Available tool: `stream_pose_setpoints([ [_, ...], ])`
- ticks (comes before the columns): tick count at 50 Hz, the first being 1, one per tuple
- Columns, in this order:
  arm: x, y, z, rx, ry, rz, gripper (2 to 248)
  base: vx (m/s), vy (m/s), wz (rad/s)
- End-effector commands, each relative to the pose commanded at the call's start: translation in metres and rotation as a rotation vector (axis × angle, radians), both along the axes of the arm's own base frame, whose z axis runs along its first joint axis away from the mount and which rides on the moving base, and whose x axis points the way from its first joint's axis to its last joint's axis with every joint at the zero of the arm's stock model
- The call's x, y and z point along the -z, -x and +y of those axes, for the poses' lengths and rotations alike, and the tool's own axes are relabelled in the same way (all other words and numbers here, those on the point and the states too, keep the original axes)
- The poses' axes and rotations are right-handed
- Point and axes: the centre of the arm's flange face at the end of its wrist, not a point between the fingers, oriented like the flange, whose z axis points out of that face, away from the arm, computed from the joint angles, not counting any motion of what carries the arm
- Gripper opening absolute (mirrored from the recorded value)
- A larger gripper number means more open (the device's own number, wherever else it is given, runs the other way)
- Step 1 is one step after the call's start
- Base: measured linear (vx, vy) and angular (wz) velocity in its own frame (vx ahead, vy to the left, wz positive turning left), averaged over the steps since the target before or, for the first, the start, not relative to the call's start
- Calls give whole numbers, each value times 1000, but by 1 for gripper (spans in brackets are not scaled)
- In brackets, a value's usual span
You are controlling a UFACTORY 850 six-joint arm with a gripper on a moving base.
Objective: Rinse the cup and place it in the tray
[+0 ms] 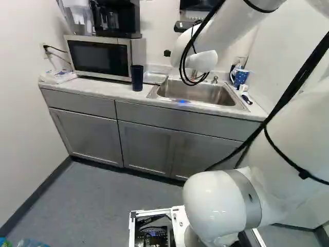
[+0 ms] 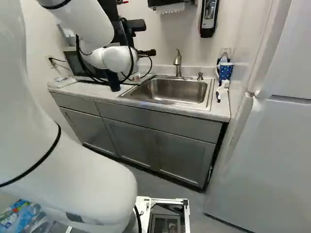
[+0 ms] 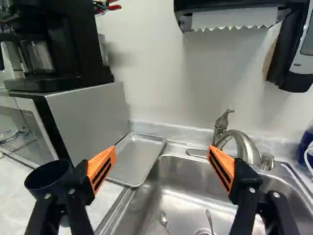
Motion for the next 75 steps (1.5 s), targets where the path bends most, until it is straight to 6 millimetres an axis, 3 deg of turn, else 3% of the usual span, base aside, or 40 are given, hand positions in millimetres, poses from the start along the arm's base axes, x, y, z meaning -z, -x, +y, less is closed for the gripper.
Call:
stream_pose_setpoints([
  [25,0,0,0,0,0,0,247,86,-114,2],
  [75,0,0,0,0,0,0,247,27,-23,1],
])
